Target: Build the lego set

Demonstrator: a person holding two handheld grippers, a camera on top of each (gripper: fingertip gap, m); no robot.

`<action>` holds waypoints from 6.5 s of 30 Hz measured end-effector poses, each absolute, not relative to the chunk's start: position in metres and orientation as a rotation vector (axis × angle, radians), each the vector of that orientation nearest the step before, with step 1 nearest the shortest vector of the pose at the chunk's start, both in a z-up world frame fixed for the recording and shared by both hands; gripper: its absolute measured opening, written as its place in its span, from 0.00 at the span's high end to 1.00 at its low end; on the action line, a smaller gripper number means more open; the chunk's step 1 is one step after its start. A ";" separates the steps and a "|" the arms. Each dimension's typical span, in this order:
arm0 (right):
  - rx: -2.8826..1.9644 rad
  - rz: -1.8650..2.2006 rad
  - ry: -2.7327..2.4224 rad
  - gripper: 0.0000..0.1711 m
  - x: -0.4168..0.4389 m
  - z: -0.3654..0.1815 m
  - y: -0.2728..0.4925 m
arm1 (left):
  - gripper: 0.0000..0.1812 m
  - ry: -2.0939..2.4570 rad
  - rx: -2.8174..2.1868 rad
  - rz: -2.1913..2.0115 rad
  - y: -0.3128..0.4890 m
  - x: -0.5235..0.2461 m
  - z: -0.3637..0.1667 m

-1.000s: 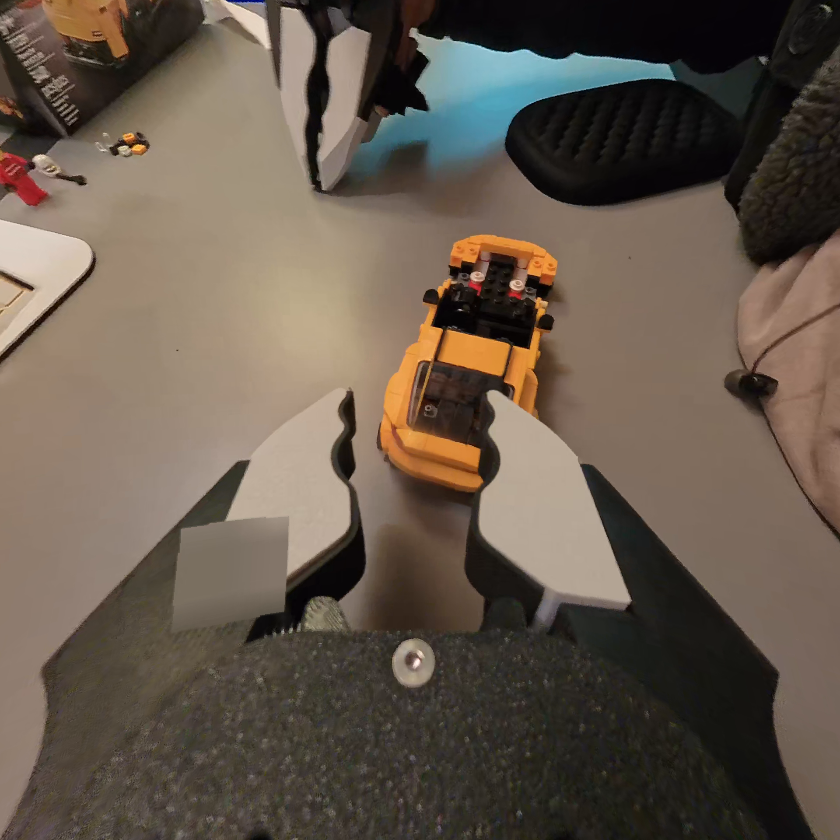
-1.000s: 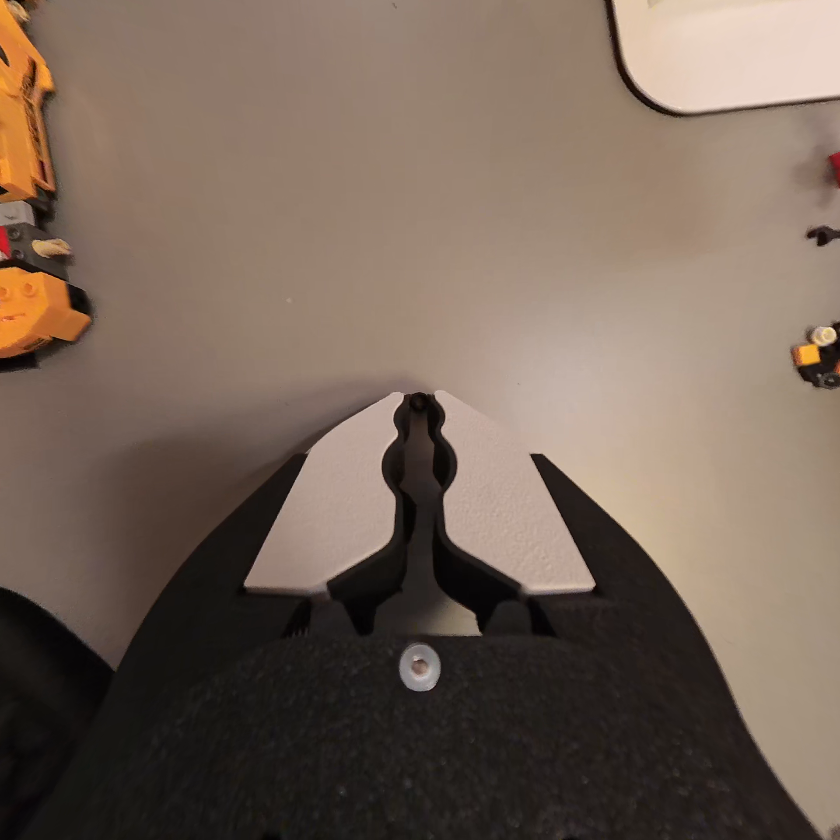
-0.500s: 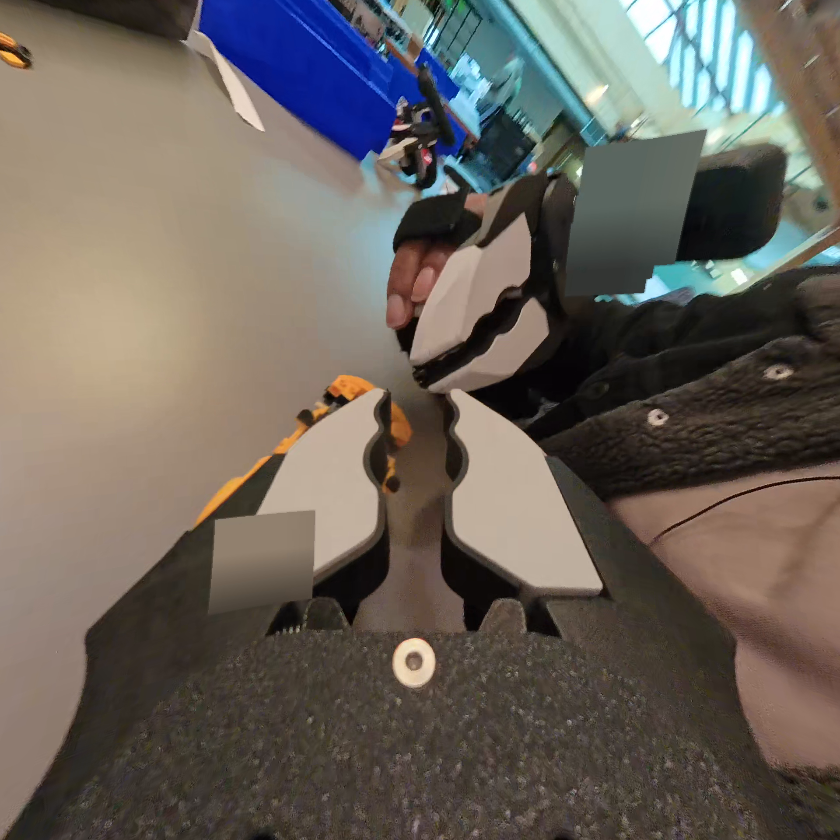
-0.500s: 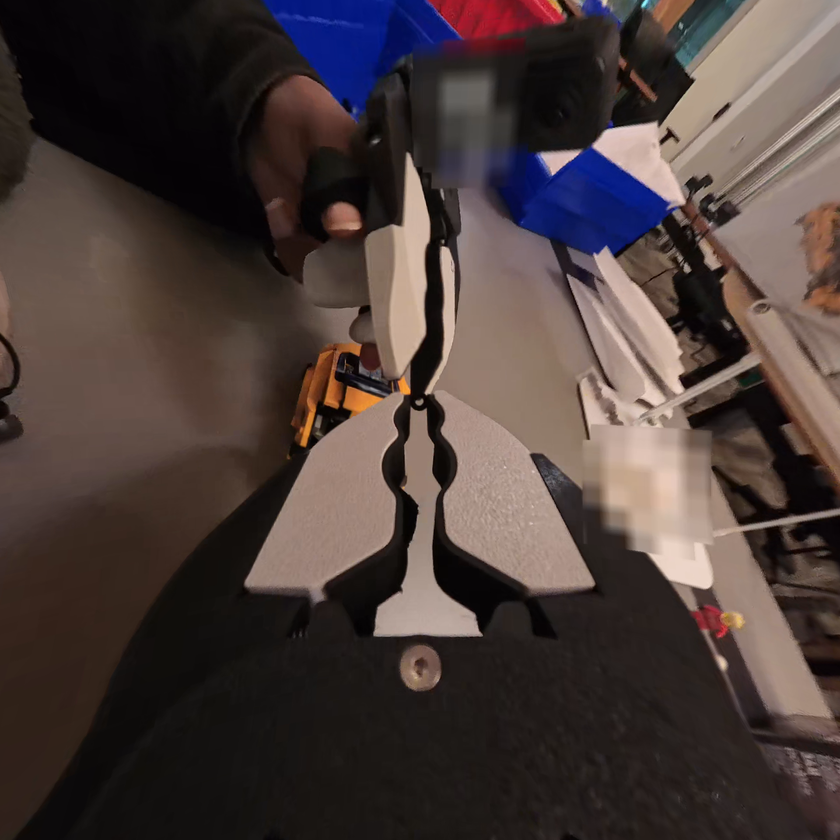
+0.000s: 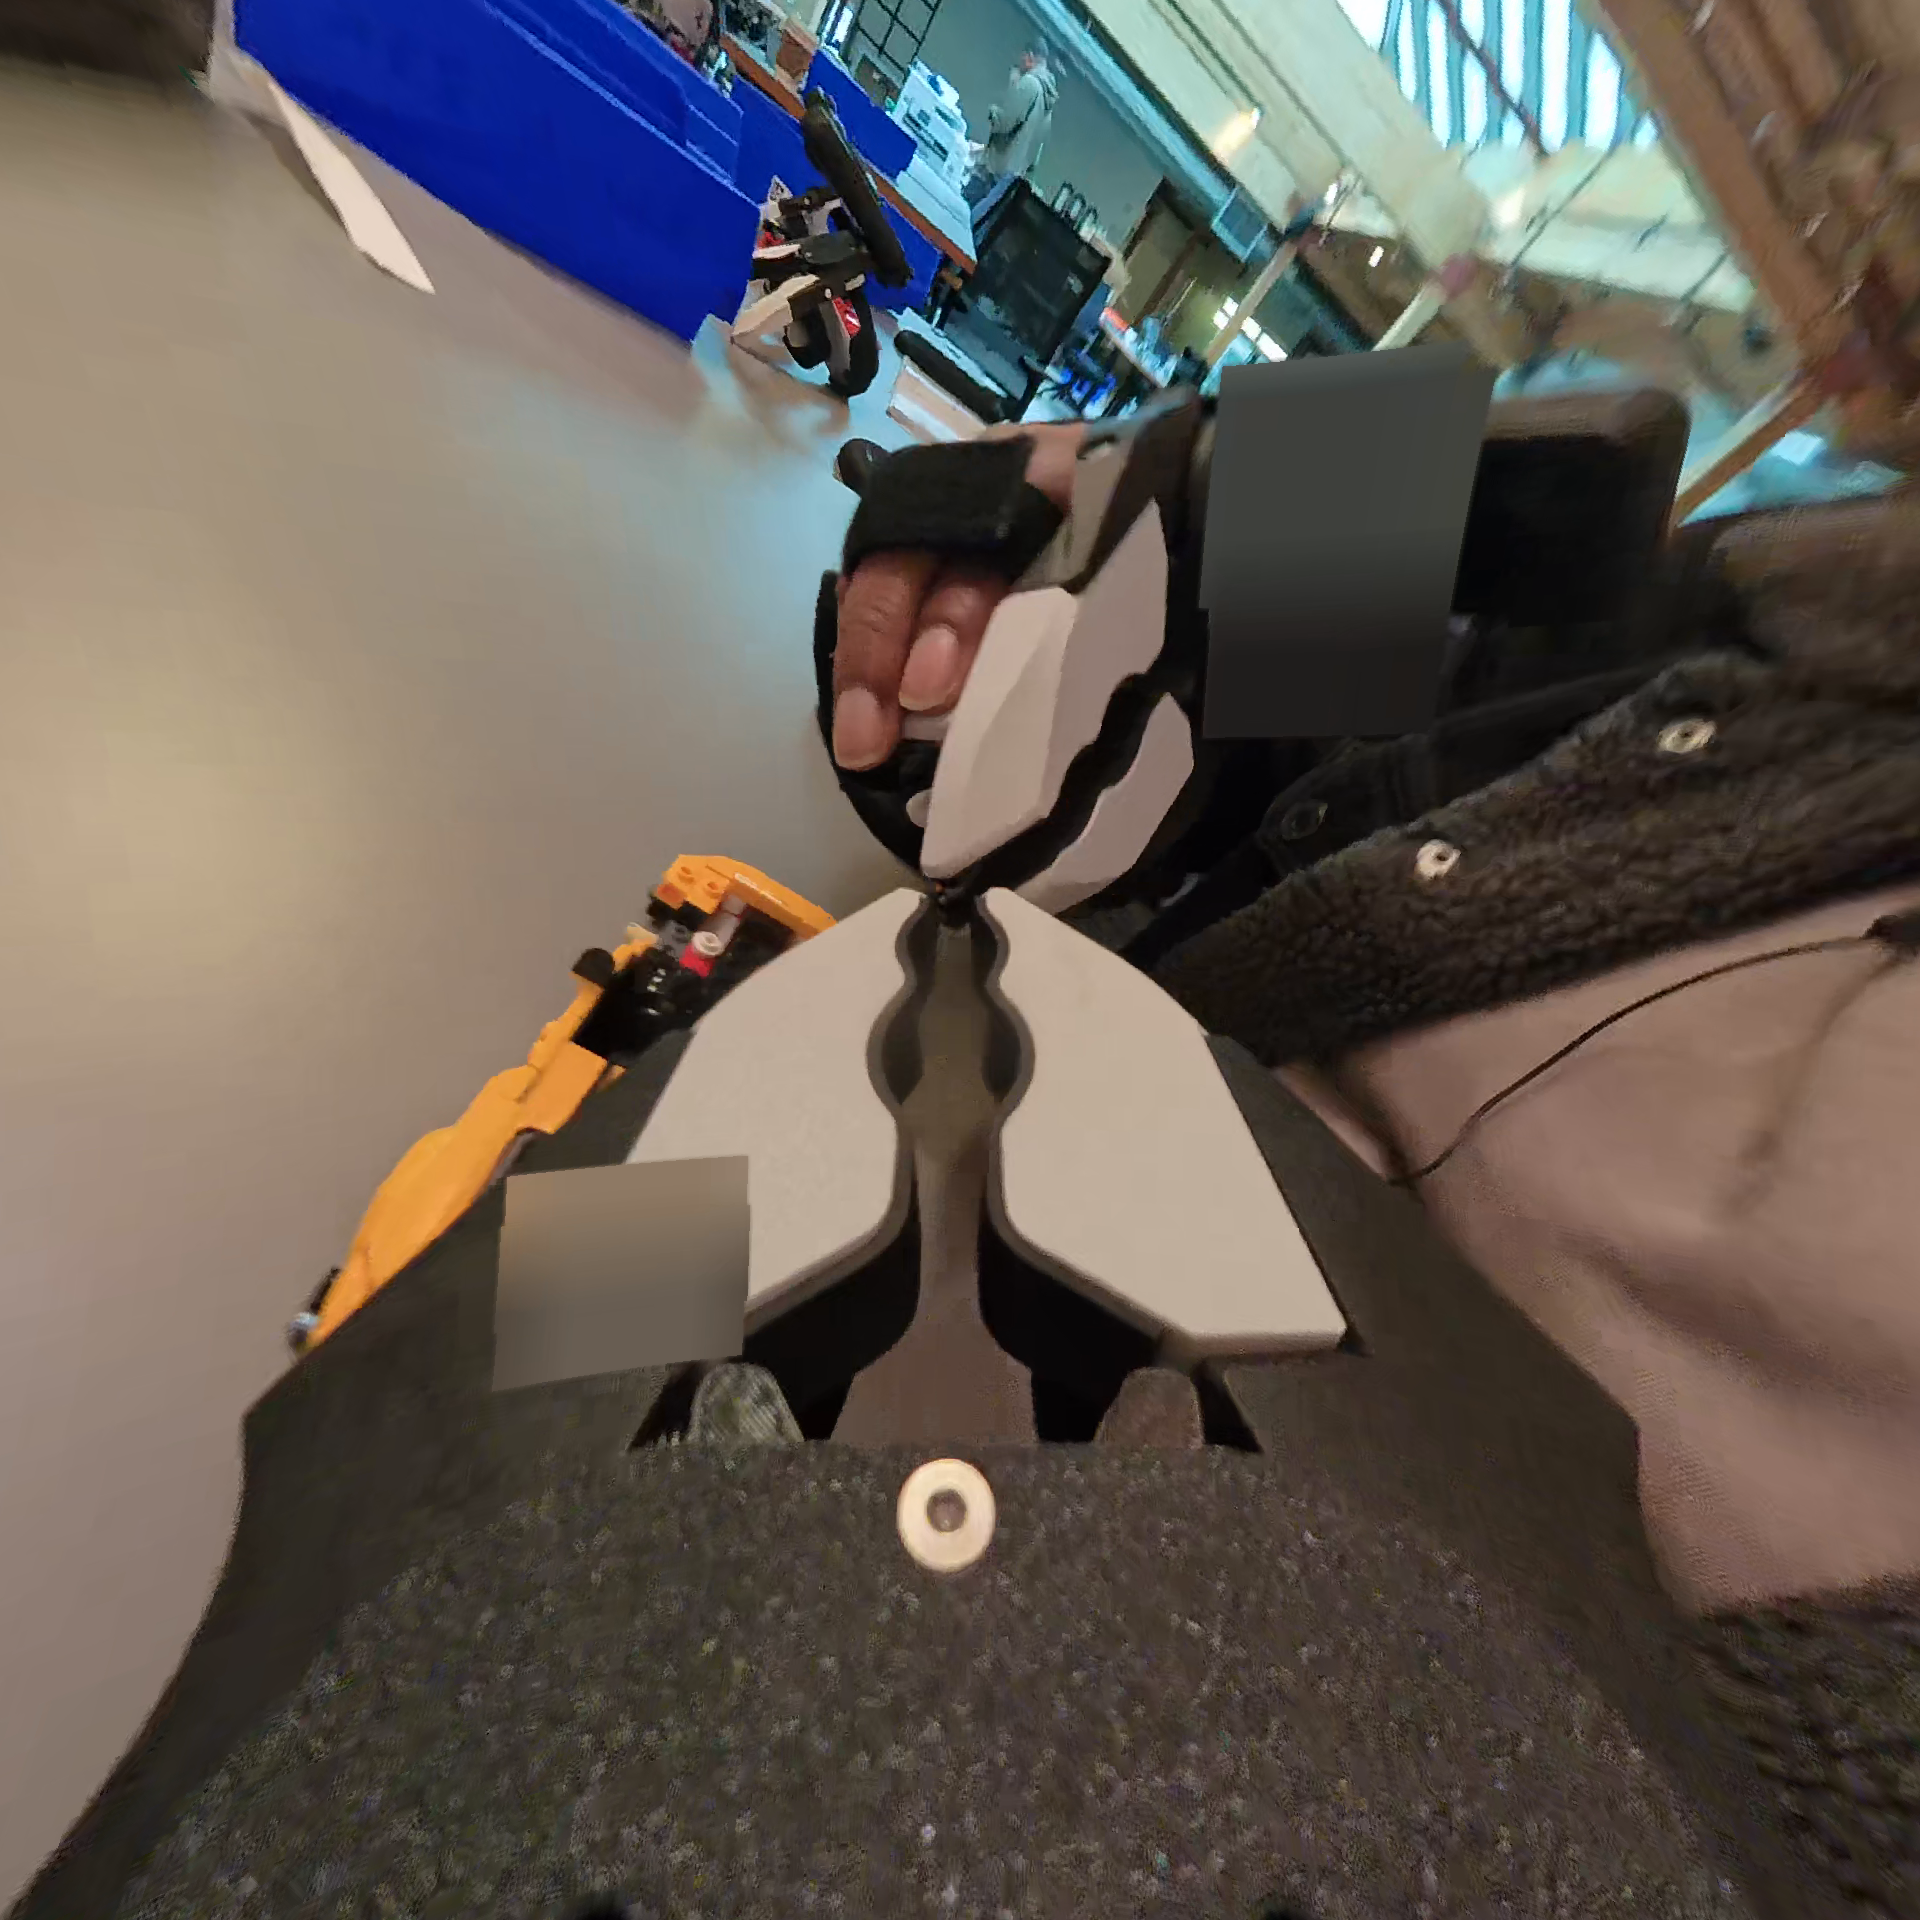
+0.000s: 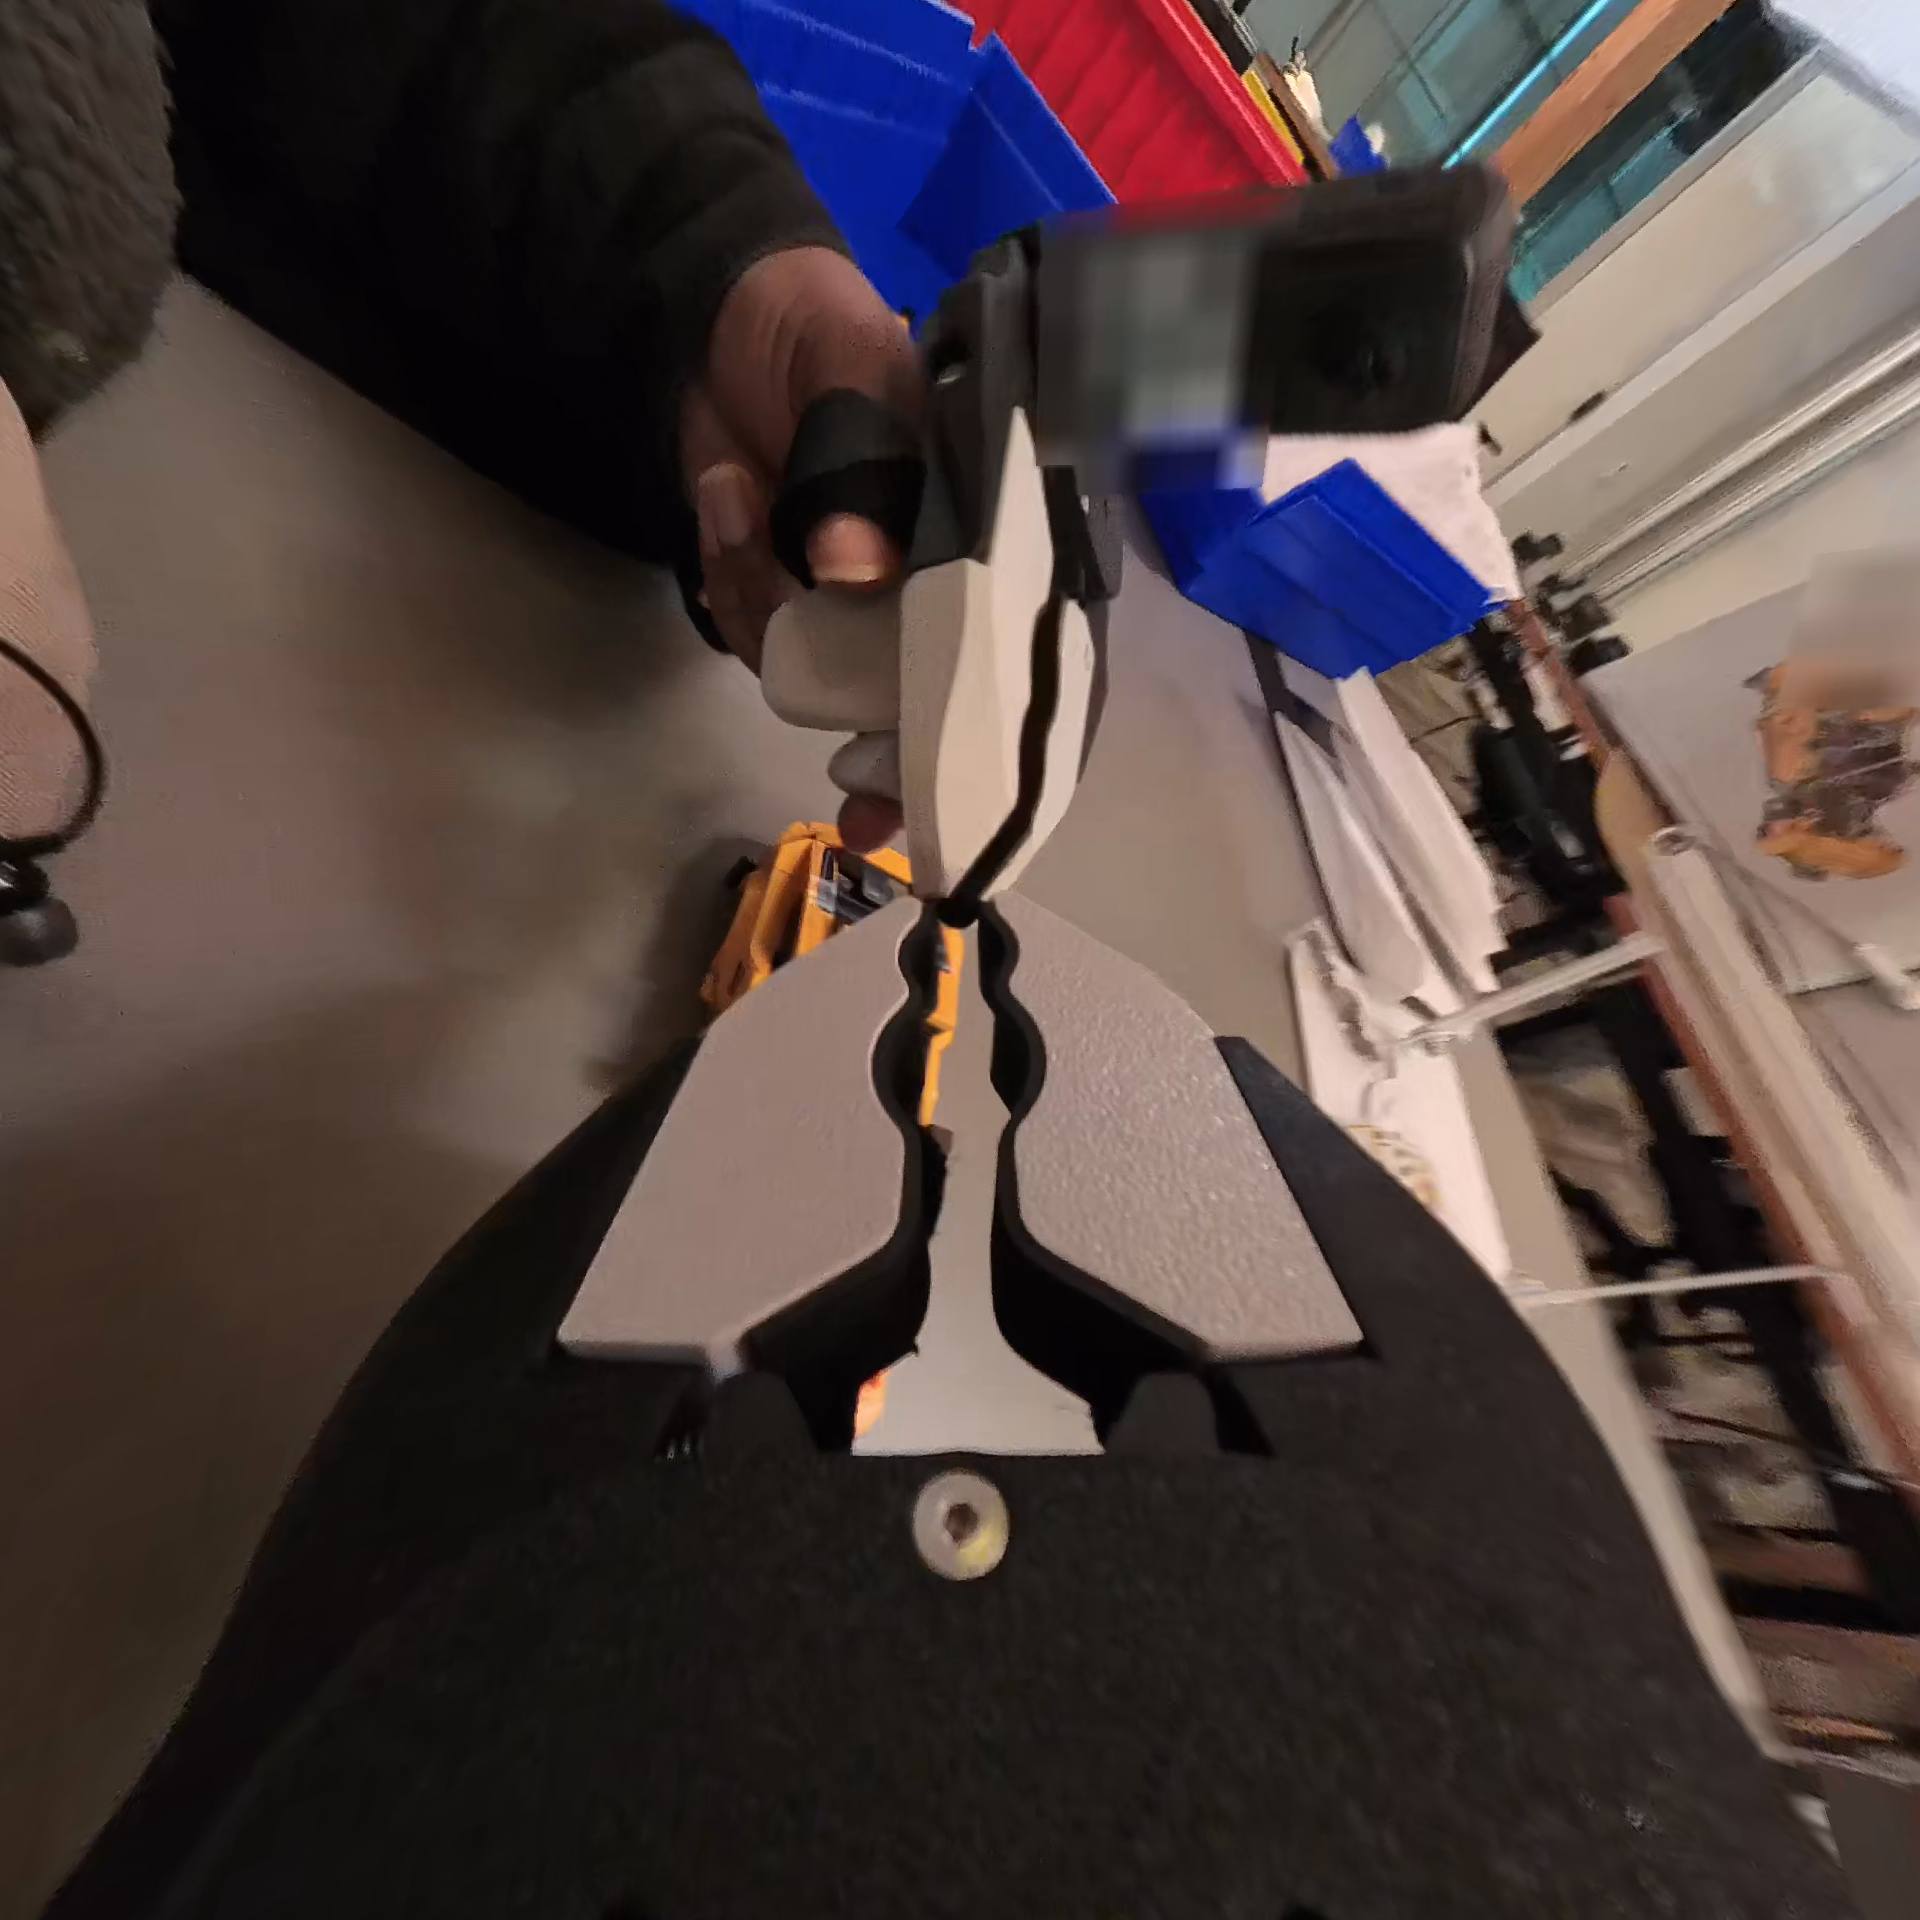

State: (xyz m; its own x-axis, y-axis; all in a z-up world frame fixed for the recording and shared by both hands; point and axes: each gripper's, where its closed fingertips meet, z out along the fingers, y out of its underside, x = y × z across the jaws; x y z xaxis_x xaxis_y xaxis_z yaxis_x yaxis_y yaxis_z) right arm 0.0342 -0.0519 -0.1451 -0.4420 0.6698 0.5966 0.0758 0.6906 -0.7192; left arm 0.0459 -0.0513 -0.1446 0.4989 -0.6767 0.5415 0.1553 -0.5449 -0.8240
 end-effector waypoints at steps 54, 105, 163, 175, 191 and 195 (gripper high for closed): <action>-0.696 1.290 -1.785 0.97 0.035 -0.134 -0.054 | 0.97 0.619 -1.649 -0.833 -0.053 0.047 -0.131; -0.525 0.463 -2.018 0.96 0.026 -0.184 -0.040 | 1.00 0.247 -2.089 -1.080 -0.041 0.036 -0.184; -1.417 0.839 -2.498 0.95 0.048 -0.237 -0.008 | 0.61 0.791 -2.171 -0.476 -0.053 -0.003 -0.228; -1.495 0.967 -2.461 0.94 0.048 -0.237 -0.009 | 0.61 0.802 -2.171 -0.472 -0.054 -0.004 -0.228; -1.628 1.138 -2.392 0.94 0.047 -0.235 -0.011 | 0.61 0.810 -2.172 -0.466 -0.055 -0.004 -0.228; -1.642 1.136 -2.392 0.93 0.047 -0.237 -0.011 | 0.61 0.813 -2.171 -0.462 -0.055 -0.004 -0.228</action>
